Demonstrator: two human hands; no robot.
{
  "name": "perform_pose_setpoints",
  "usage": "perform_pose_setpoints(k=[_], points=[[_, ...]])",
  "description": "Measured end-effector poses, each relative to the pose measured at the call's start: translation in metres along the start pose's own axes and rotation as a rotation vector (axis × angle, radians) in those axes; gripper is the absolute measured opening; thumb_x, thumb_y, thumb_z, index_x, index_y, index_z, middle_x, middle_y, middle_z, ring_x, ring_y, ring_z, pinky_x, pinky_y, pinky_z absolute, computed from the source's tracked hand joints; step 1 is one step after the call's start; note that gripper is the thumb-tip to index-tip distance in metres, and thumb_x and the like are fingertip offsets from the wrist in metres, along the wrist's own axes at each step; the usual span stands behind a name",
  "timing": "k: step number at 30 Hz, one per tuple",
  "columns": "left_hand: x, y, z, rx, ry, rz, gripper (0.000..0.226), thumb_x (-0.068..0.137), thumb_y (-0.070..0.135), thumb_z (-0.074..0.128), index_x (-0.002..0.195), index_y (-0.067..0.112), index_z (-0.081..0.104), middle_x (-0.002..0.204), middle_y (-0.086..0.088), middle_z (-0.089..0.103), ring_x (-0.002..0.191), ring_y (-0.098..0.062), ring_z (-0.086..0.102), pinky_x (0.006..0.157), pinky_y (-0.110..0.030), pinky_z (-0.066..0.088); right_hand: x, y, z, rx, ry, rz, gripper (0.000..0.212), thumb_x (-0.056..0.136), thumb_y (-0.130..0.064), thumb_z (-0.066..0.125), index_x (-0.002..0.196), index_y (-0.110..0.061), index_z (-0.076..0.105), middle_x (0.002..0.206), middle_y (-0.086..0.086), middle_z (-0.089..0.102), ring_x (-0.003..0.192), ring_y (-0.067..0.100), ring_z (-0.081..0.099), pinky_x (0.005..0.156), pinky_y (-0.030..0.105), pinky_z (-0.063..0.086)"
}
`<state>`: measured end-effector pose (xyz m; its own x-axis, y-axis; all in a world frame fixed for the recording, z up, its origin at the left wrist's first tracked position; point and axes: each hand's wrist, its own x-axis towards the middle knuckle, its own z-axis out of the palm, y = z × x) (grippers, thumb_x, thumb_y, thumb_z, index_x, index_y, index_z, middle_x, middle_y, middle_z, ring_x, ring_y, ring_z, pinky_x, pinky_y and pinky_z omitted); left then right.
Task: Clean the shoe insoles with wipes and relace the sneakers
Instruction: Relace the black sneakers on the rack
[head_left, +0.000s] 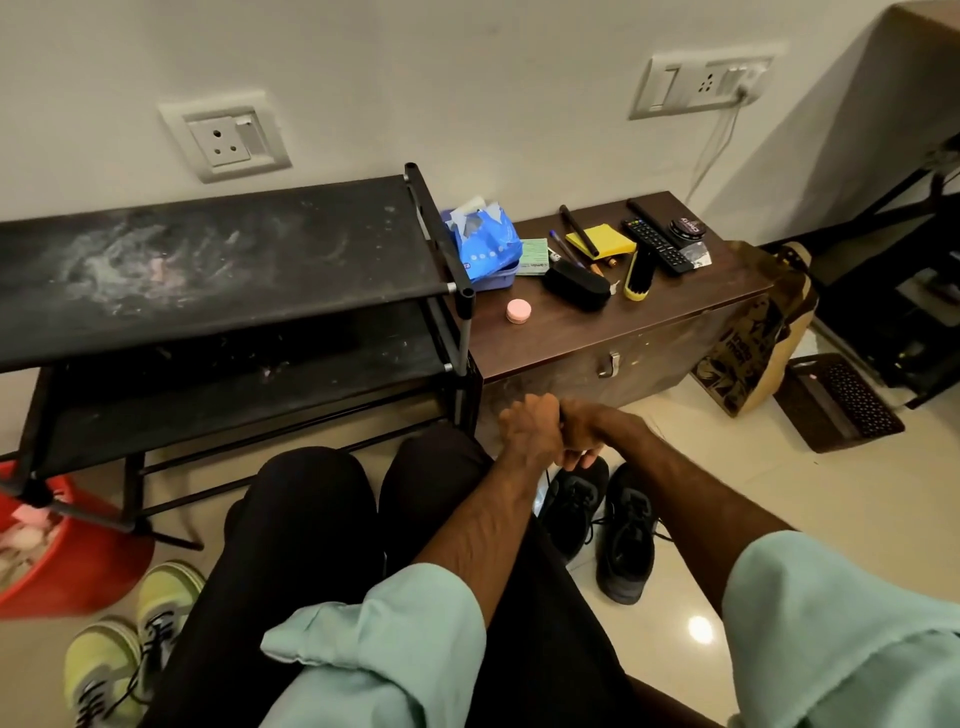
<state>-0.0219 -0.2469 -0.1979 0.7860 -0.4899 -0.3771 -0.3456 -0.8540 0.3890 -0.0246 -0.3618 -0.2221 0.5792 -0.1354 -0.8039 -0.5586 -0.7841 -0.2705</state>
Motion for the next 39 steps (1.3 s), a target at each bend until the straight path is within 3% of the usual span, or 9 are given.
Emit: perform_pose_setpoints(k=[10, 21, 25, 27, 30, 31, 33, 36, 39], points=[[0.004, 0.001, 0.004, 0.004, -0.005, 0.009, 0.025, 0.094, 0.018, 0.066, 0.118, 0.015, 0.062, 0.122, -0.01, 0.066, 0.115, -0.03, 0.064, 0.091, -0.039, 0.049, 0.009, 0.012, 0.005, 0.11, -0.003, -0.029, 0.012, 0.104, -0.008, 0.052, 0.101, -0.005, 0.064, 0.085, 0.003, 0.074, 0.072, 0.012, 0.072, 0.071, 0.028, 0.061], [0.019, 0.008, 0.026, -0.017, -0.027, 0.011, 0.026, 0.097, 0.024, 0.063, 0.121, 0.014, 0.063, 0.126, -0.011, 0.064, 0.119, -0.032, 0.062, 0.092, -0.038, 0.049, 0.027, 0.036, 0.006, 0.052, -0.04, 0.022, 0.022, 0.105, -0.014, 0.049, 0.098, -0.005, 0.068, 0.103, 0.01, 0.076, 0.072, 0.01, 0.072, 0.051, 0.02, 0.054], [0.03, 0.017, 0.052, -0.009, -0.091, 0.011, 0.031, 0.095, 0.024, 0.066, 0.124, 0.015, 0.06, 0.129, -0.009, 0.062, 0.121, -0.029, 0.06, 0.093, -0.038, 0.049, 0.042, 0.064, 0.018, 0.09, -0.083, 0.065, 0.026, 0.106, -0.014, 0.043, 0.102, -0.004, 0.067, 0.091, 0.003, 0.072, 0.074, 0.01, 0.069, 0.051, 0.019, 0.055], [0.036, 0.023, 0.07, 0.002, -0.129, 0.016, 0.037, 0.094, 0.027, 0.067, 0.127, 0.015, 0.057, 0.131, -0.01, 0.06, 0.124, -0.029, 0.058, 0.096, -0.038, 0.048, 0.054, 0.083, 0.028, 0.129, -0.085, 0.076, 0.026, 0.106, -0.014, 0.044, 0.108, -0.002, 0.068, 0.095, 0.005, 0.073, 0.074, 0.01, 0.069, 0.052, 0.019, 0.055], [0.045, 0.03, 0.1, -0.008, -0.232, -0.009, 0.048, 0.092, 0.033, 0.07, 0.133, 0.013, 0.054, 0.135, -0.012, 0.057, 0.127, -0.031, 0.056, 0.099, -0.04, 0.047, 0.068, 0.125, 0.053, 0.217, -0.12, 0.077, 0.021, 0.107, -0.013, 0.044, 0.113, -0.013, 0.064, 0.093, -0.003, 0.069, 0.073, 0.003, 0.064, 0.068, 0.019, 0.06], [0.049, 0.031, 0.11, -0.009, -0.264, -0.02, 0.05, 0.092, 0.033, 0.07, 0.134, 0.012, 0.053, 0.136, -0.012, 0.057, 0.127, -0.032, 0.056, 0.1, -0.04, 0.047, 0.074, 0.139, 0.063, 0.268, -0.071, 0.085, 0.017, 0.105, -0.012, 0.048, 0.109, -0.017, 0.063, 0.089, -0.006, 0.067, 0.071, 0.003, 0.064, 0.075, 0.023, 0.061], [0.057, 0.034, 0.132, 0.002, -0.327, -0.032, 0.05, 0.093, 0.03, 0.069, 0.137, 0.012, 0.051, 0.139, -0.012, 0.056, 0.129, -0.031, 0.055, 0.102, -0.04, 0.047, 0.086, 0.163, 0.083, 0.346, 0.1, 0.123, 0.01, 0.098, -0.009, 0.06, 0.105, -0.013, 0.065, 0.088, 0.002, 0.071, 0.071, 0.014, 0.068, 0.072, 0.03, 0.063], [0.068, 0.036, 0.162, 0.025, -0.392, -0.061, 0.049, 0.096, 0.029, 0.065, 0.139, 0.013, 0.05, 0.14, -0.012, 0.055, 0.129, -0.032, 0.054, 0.103, -0.042, 0.046, 0.098, 0.182, 0.112, 0.306, 0.241, 0.22, 0.019, 0.095, -0.018, 0.064, 0.108, -0.006, 0.071, 0.104, 0.009, 0.072, 0.089, 0.022, 0.065, 0.077, 0.028, 0.053], [0.077, 0.035, 0.189, 0.052, -0.428, -0.095, 0.042, 0.098, 0.03, 0.062, 0.135, 0.012, 0.053, 0.136, -0.014, 0.058, 0.124, -0.032, 0.056, 0.1, -0.042, 0.047, 0.102, 0.2, 0.143, 0.408, 0.329, 0.354, 0.036, 0.093, -0.024, 0.065, 0.124, -0.006, 0.064, 0.127, 0.017, 0.061, 0.114, 0.034, 0.059, 0.097, 0.037, 0.051]])
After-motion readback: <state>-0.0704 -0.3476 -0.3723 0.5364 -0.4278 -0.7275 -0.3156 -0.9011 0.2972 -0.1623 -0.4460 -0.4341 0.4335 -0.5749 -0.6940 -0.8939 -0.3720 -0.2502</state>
